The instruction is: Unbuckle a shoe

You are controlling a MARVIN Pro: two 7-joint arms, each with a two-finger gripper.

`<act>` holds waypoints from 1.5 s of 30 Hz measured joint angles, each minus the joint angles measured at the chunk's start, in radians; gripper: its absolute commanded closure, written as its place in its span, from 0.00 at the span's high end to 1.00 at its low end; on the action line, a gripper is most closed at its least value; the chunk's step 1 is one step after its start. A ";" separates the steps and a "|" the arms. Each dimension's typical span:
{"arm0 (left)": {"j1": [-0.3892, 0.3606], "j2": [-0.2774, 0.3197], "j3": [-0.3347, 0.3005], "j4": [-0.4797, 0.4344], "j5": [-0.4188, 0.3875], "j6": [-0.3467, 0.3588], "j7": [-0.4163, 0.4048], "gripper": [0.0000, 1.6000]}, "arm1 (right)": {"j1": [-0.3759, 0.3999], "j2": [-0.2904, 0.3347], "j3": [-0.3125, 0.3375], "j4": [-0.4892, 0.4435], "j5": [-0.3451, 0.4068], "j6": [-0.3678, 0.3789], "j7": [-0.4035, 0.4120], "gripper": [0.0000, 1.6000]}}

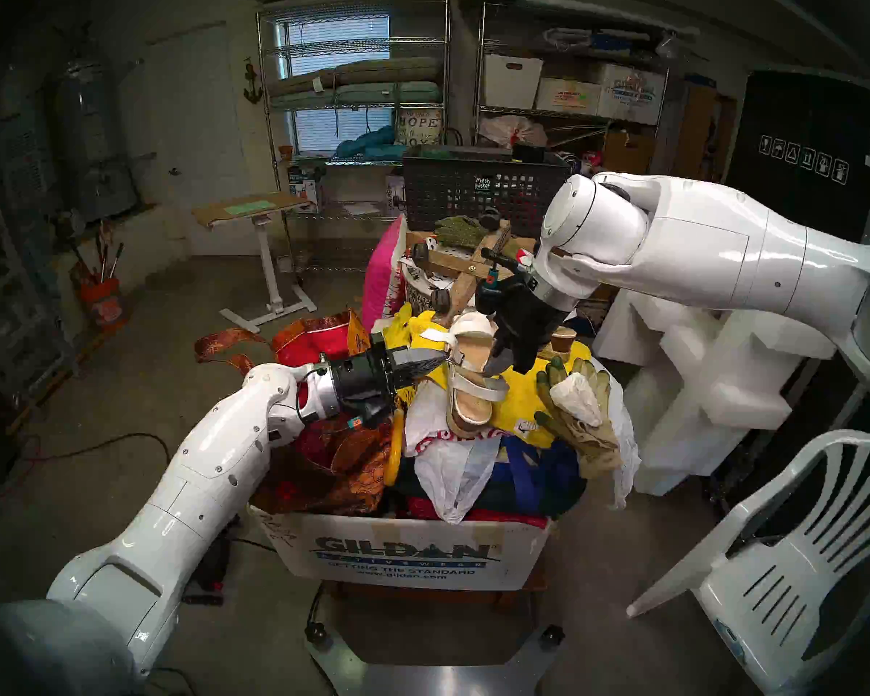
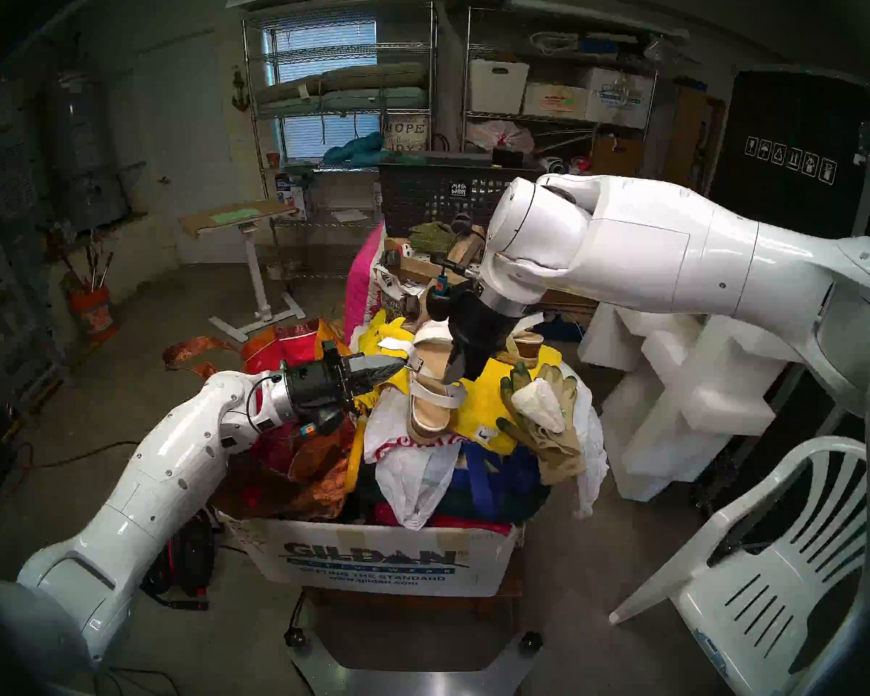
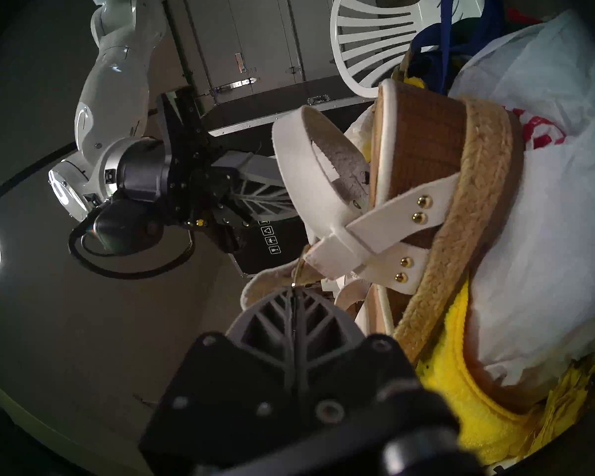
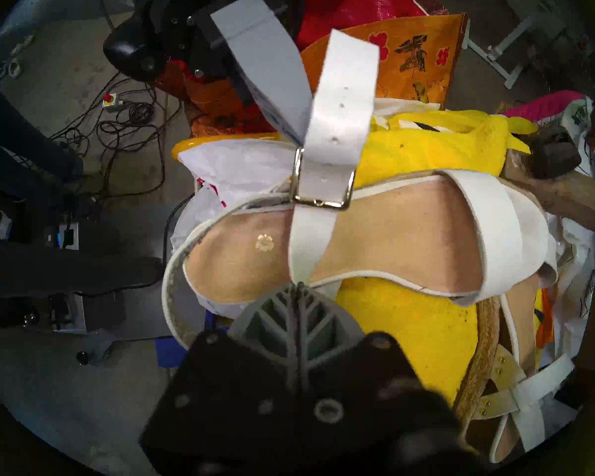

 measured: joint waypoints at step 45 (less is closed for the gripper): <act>0.014 0.039 0.017 -0.033 -0.056 0.001 -0.060 0.00 | -0.083 0.172 0.098 -0.182 0.123 0.095 -0.329 0.29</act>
